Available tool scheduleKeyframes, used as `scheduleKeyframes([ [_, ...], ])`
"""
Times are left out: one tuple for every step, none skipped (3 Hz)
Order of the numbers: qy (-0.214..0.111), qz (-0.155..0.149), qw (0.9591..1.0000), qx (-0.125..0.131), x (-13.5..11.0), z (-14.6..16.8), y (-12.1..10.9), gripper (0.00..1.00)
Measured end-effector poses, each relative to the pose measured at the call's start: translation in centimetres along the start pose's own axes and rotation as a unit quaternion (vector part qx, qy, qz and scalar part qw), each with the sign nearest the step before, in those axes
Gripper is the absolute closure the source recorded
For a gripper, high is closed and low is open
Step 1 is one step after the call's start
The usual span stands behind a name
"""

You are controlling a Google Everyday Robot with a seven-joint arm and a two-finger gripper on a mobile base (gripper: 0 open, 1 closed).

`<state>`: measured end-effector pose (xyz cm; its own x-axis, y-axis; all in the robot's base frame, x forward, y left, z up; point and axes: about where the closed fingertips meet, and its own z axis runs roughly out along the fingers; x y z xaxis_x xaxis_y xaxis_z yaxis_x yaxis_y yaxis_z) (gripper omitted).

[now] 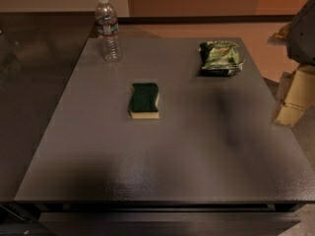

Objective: Move green jalapeno chip bag near sponge

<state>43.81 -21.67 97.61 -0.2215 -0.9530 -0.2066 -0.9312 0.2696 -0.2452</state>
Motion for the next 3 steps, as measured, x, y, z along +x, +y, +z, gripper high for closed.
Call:
scheduleKeyframes([
  [0.0,0.0,1.0,0.0,0.0,0.0,0.0,0.0],
  [-0.003,0.004,1.0,0.001,0.0,0.2,-0.2,0.0],
  [-0.05,0.067,0.9964,0.014,-0.4,3.5,-3.6,0.0],
])
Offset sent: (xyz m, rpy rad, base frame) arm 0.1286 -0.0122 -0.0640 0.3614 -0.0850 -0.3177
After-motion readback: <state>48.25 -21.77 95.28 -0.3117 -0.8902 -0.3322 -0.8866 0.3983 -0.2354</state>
